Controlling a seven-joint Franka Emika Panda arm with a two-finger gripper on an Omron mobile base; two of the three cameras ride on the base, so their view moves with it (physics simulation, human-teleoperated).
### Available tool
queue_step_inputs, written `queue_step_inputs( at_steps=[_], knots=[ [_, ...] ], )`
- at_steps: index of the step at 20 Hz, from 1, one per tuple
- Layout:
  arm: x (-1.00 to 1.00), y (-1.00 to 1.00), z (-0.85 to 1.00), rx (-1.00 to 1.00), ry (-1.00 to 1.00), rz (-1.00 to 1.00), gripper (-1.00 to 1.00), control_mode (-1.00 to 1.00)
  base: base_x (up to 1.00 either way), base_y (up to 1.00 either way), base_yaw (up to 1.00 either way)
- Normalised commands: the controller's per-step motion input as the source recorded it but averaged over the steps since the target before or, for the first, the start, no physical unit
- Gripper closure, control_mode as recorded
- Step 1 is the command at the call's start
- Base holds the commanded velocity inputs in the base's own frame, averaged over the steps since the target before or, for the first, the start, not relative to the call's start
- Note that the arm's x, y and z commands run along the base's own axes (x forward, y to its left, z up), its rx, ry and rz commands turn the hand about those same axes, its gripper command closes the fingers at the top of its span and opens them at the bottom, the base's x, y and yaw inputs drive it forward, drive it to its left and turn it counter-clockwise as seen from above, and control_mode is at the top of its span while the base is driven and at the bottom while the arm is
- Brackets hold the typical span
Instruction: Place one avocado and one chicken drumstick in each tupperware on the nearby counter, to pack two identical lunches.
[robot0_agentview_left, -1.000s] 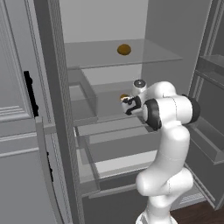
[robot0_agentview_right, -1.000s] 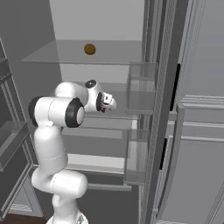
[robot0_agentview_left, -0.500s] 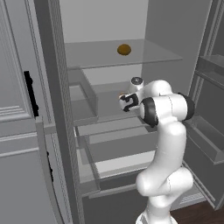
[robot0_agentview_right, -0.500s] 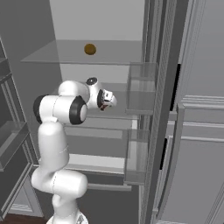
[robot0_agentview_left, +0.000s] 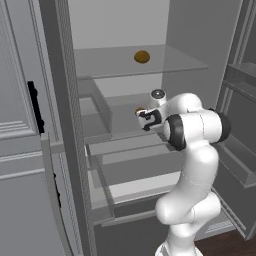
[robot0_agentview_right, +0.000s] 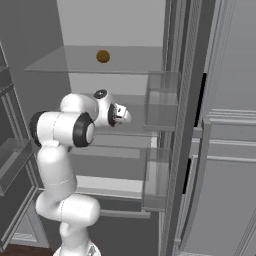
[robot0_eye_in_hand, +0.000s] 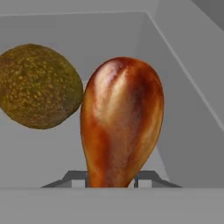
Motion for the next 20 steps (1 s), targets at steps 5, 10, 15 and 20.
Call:
queue_step_inputs(
  at_steps=[5,10,15,20],
  knots=[
    [-1.00,0.00,0.60,0.00,-0.22,0.00,1.00,-1.00,0.00,0.00,0.00],
    [-1.00,0.00,0.98,0.00,-0.11,0.00,1.00,-1.00,0.00,0.00,0.00],
    [-1.00,0.10,0.76,0.02,0.04,0.00,1.00,-1.00,0.00,0.00,0.00],
    [-1.00,0.19,0.23,0.00,0.09,0.04,1.00,-1.00,0.00,0.00,0.00]
  ],
)
